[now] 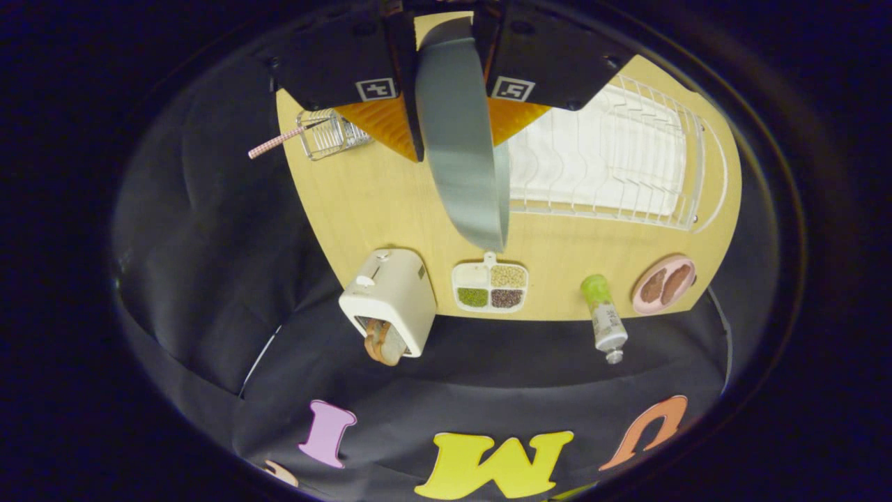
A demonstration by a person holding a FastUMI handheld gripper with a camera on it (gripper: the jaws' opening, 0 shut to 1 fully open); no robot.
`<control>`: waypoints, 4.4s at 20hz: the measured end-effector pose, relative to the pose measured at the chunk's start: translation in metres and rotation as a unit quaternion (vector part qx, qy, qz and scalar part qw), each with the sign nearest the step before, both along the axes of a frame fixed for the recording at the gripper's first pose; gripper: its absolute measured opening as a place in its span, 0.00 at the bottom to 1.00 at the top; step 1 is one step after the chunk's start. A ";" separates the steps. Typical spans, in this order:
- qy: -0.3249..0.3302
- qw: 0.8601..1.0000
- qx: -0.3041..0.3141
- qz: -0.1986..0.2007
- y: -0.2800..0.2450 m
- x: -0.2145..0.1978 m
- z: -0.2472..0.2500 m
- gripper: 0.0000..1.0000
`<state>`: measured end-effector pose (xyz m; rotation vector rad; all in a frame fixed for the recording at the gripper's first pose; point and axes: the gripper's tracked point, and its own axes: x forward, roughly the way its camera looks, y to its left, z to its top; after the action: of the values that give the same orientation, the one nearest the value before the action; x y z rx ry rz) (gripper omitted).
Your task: Take the plate from the dish rack, then take the spoon from the basket and place it into the plate.
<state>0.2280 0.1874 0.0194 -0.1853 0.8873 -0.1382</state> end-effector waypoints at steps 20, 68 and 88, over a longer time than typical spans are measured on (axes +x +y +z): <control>0.104 0.945 0.297 0.093 -0.009 -0.216 -0.153 0.36; -0.281 0.938 0.197 0.043 -0.231 -0.039 -0.098 1.00; -0.216 0.934 0.285 0.018 -0.220 -0.004 -0.087 0.15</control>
<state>0.2241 -0.0323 -0.0676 0.3620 0.4537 0.1146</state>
